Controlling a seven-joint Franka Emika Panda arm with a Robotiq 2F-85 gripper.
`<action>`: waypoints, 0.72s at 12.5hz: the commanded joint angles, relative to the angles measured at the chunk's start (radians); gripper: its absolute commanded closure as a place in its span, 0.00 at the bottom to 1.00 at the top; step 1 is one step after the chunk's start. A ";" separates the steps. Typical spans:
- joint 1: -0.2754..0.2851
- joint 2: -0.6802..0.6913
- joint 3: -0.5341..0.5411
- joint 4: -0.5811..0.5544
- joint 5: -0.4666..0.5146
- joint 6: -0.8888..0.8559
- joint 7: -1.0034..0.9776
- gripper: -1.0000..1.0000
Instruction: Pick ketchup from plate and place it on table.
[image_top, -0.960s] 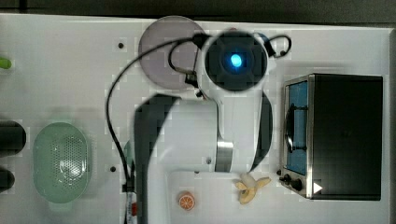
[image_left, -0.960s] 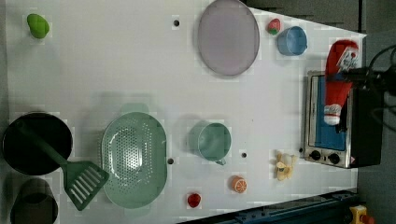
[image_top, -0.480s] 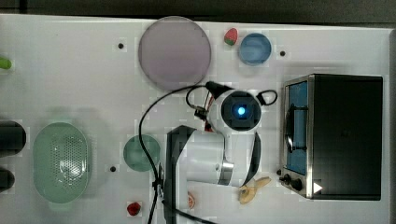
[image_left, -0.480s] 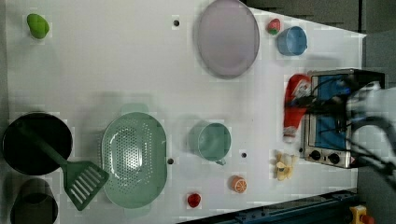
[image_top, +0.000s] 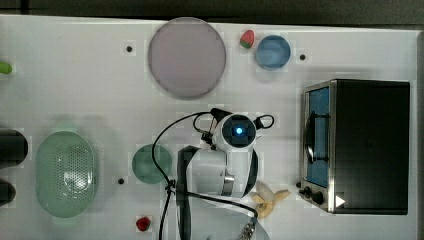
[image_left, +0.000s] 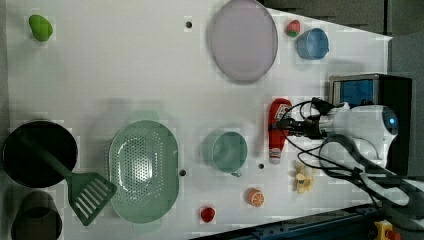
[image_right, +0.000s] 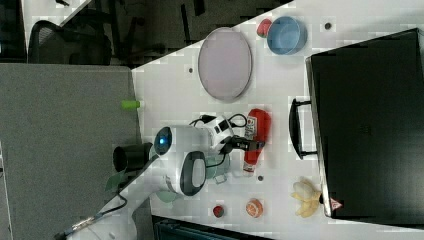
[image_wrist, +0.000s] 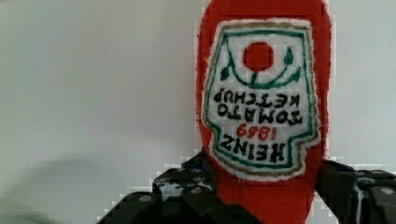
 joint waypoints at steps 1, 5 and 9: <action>-0.001 -0.052 -0.002 0.020 0.016 0.063 -0.017 0.33; 0.001 -0.111 0.010 0.046 0.016 0.060 -0.002 0.00; 0.002 -0.260 0.011 0.127 0.016 -0.149 0.204 0.00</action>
